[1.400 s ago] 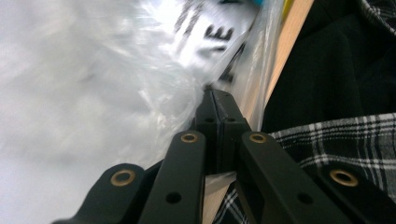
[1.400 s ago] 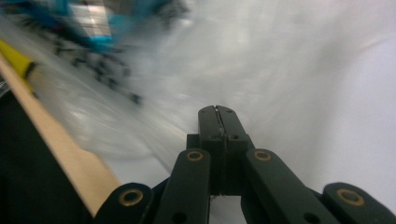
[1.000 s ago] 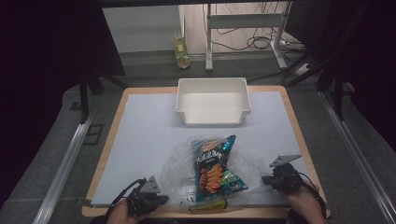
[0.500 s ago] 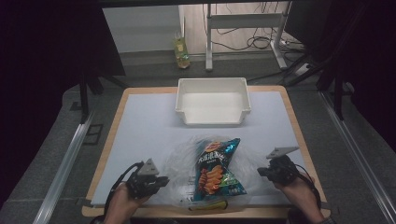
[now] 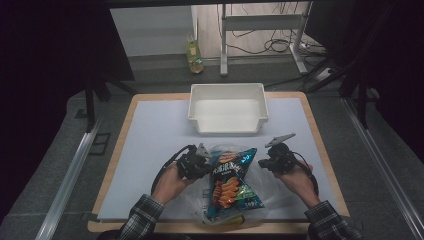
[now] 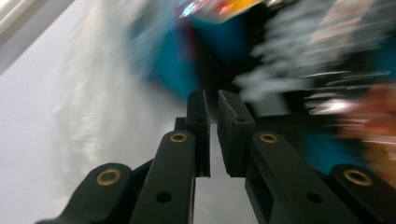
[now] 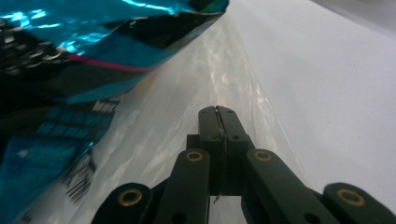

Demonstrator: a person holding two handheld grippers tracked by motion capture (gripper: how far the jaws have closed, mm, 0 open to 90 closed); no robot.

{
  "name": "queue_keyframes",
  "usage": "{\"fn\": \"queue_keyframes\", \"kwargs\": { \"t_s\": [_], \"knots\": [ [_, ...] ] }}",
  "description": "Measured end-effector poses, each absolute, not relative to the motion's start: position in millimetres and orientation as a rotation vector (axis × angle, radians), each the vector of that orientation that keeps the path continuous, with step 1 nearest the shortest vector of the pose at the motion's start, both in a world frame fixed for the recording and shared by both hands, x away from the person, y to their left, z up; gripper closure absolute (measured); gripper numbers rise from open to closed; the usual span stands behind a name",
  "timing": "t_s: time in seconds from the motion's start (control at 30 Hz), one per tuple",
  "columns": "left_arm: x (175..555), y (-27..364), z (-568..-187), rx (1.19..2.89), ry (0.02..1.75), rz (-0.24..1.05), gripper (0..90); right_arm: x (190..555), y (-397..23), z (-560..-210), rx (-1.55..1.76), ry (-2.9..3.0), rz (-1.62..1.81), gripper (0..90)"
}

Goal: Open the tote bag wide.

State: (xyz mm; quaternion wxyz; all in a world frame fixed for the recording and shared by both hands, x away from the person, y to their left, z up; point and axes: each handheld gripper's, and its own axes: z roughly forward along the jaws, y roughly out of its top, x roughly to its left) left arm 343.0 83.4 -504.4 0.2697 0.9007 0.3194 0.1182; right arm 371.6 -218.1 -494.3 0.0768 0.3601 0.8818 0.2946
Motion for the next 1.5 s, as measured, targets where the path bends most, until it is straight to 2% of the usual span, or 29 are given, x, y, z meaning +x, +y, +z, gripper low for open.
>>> {"fn": "queue_keyframes", "kwargs": {
  "t_s": [0.17, 0.3, 0.33, 0.47, 0.57, 0.73, 1.1, 1.5],
  "knots": [
    [368, 97, -523, 2.408, 1.004, 0.486, 84.3, 380, -217, -507, 1.112, 2.638, 0.847, 89.3],
    [380, 117, -527, 2.332, 1.064, 0.478, 89.3, 381, -226, -507, 1.116, 2.575, 0.754, 89.6],
    [382, 120, -527, 2.313, 1.08, 0.436, 89.3, 381, -226, -507, 1.116, 2.575, 0.754, 89.6],
    [378, 118, -524, 2.327, 1.015, 0.41, 87.9, 381, -232, -508, 1.145, 2.572, 0.776, 89.5],
    [364, 118, -518, 2.257, 0.96, 0.376, 87.0, 377, -230, -505, 1.113, 2.591, 0.779, 89.4],
    [347, 123, -508, 2.202, 0.89, 0.405, 84.8, 368, -230, -497, 1.083, 2.587, 0.898, 89.2],
    [309, 151, -483, 2.017, 0.886, 0.395, 69.6, 346, -242, -478, 1.056, 2.565, 1.053, 77.1],
    [281, 163, -490, 1.997, 0.915, 0.382, 39.5, 326, -241, -471, 1.035, 2.589, 1.041, 59.7]
  ]
}}
